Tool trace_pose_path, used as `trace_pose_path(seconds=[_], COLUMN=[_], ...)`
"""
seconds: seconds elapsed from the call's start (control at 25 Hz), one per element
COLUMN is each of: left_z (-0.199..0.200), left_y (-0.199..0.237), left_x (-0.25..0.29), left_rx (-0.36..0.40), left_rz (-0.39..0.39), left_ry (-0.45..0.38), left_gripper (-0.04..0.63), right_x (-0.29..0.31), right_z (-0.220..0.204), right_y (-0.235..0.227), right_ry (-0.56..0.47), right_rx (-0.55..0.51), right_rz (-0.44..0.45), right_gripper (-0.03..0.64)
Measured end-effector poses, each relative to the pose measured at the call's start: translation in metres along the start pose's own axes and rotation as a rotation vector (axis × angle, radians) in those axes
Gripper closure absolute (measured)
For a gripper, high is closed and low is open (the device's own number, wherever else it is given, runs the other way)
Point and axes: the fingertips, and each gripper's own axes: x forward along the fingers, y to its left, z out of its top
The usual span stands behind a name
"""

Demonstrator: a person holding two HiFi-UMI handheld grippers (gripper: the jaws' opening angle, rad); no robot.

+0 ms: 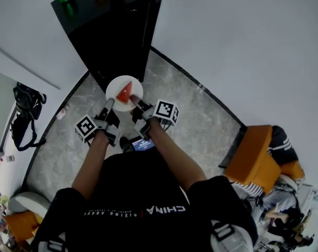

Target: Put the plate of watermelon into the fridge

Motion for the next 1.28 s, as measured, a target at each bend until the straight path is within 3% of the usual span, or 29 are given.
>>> trace_pose_path(seconds=[0.24,0.52,0.72,1.08,1.28], left_z=[-0.001,0.008,0.014,0.030,0.040], left_y=[0.006,0.012,0.015,0.002,-0.001], left_x=[0.004,0.020,0.041,0.089,0.099], left_rx=[-0.013,-0.013,-0.025,0.035,0.011], left_rz=[-0.005,0.013,0.048,0.063,0.079], left_ry=[0.028,-0.008,-0.060,-0.175,-0.285], left_gripper=[0.560,0.560,0.560,0.558,0.558], right_x=[0.000,0.015,0.029,0.058,0.074], right_z=[0.001,0.014,0.039,0.089,0.102], right_y=[-0.009,-0.015,-0.015,-0.004,0.003], right_ry=[-0.018,0.023,0.084,0.215,0.301], right_rx=[0.016,0.046,0.038,0.032,0.022], right_rz=[-0.025,-0.032,-0.027,0.018,0.044], right_gripper=[0.588,0.588,0.587,0.586,0.586])
